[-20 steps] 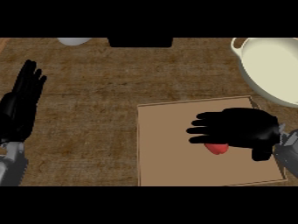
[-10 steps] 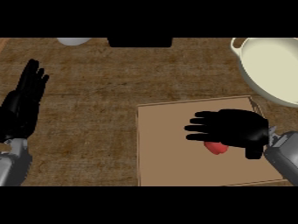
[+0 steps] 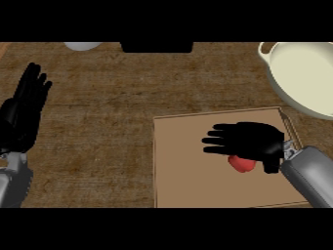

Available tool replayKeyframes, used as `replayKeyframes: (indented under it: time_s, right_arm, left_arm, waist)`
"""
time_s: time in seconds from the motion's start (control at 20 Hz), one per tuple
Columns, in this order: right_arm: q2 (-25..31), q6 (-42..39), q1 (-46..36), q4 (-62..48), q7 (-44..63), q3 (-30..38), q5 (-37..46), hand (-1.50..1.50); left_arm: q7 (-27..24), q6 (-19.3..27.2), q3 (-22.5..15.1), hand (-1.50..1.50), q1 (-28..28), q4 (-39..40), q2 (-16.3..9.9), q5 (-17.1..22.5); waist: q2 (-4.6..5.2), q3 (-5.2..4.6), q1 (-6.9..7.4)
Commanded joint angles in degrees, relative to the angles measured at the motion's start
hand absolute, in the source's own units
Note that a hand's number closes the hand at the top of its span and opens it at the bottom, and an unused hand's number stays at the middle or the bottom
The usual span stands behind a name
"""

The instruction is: Pick the bell pepper from the tray and place it in the pot

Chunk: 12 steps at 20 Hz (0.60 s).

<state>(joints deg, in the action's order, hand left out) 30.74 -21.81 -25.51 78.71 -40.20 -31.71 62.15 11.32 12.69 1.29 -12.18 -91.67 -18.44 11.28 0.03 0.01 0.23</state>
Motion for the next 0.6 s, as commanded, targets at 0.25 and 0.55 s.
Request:
replayKeyframes:
  time_s: [0.25, 0.55]
  right_arm:
    - [-2.91, 6.00, -1.06, -6.26, -7.31, -1.80, 8.39, 1.50]
    - [-5.31, 10.19, -0.82, -10.83, -11.80, 1.42, 11.41, 1.50]
  left_arm:
    - [1.52, 0.37, 0.02, 0.00, -2.95, 1.37, 2.24, -2.71]
    - [2.35, -2.34, 1.98, 0.00, 0.75, -3.31, 1.27, -2.61]
  waist:
    - [0.06, 0.00, -0.24]
    - [-0.01, 0.00, 0.11]
